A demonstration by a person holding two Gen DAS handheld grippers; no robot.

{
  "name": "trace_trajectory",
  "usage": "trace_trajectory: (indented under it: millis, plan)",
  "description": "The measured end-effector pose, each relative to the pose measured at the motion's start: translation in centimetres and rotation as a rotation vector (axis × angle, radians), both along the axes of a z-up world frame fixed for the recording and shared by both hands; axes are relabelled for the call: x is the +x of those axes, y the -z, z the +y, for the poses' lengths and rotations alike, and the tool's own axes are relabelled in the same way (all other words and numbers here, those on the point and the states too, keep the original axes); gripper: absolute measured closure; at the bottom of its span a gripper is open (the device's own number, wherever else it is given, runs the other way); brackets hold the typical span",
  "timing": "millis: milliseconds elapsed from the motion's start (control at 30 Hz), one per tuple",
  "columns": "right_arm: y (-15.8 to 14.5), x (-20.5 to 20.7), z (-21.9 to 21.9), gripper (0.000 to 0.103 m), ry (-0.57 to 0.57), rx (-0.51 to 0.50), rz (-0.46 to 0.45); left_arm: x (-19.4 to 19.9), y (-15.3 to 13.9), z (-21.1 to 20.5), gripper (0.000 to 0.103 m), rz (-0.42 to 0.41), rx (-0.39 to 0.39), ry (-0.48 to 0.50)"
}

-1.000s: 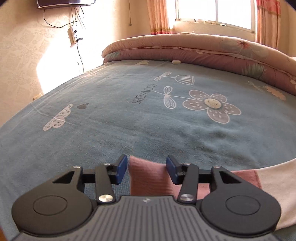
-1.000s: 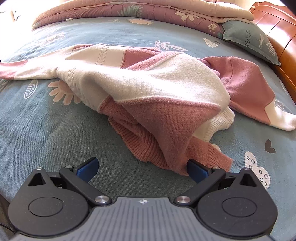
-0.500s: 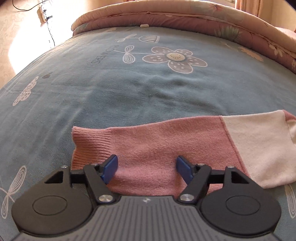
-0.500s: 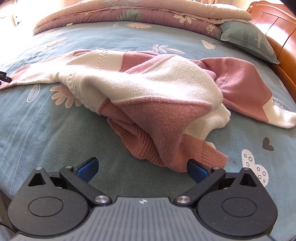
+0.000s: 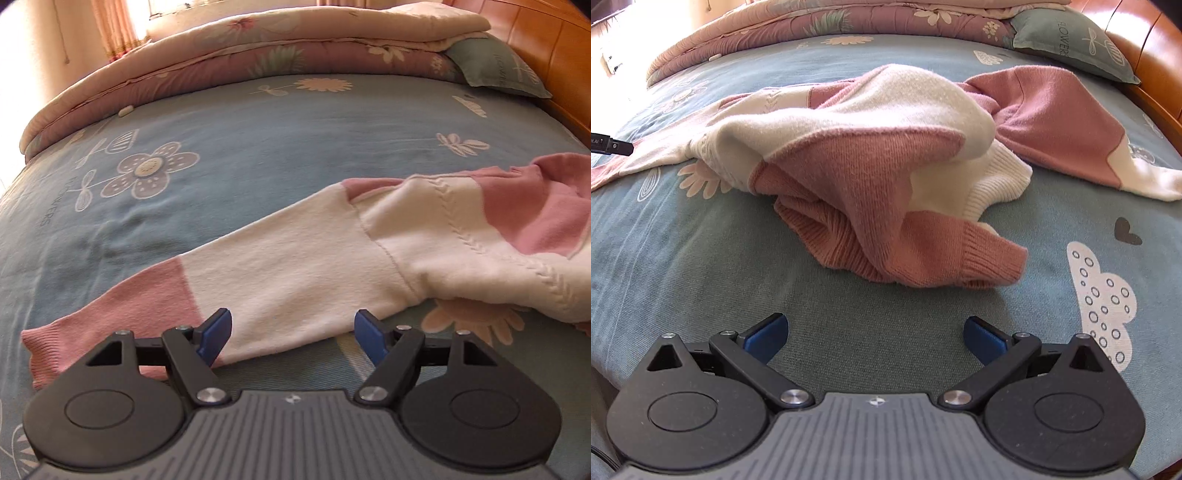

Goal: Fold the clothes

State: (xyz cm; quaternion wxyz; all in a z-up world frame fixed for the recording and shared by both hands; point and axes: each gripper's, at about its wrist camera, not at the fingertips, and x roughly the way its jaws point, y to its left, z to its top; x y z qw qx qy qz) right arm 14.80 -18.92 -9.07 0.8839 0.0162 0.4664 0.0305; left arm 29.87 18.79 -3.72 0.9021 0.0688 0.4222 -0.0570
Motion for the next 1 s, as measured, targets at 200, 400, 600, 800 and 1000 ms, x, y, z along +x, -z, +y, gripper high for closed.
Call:
trace_trajectory:
  millis: [200,400,600,800,1000]
  plan:
    - [0.8,-0.8,0.7,0.0,-0.049,-0.074,-0.033,-0.3,-0.8,-8.6,0.028,-0.016,-0.074,0.173]
    - [1.2,-1.7,0.5,0.0,-0.048,-0.072,-0.103,-0.5,-1.0,-16.0,0.028,-0.023,-0.177,0.293]
    - [1.2,-2.1,0.1,0.0,-0.091,-0.062,-0.124,-0.9,1.6,-19.3,0.027,0.054,-0.196,0.318]
    - [1.3,-2.7,-0.2,0.0,-0.13,-0.064,-0.145,-2.3,2.7,-17.5,0.022,0.108,-0.245,0.264]
    - [0.8,-3.2,-0.5,0.0,-0.159,-0.057,-0.11,-3.5,-0.6,-18.8,0.022,0.033,-0.177,0.302]
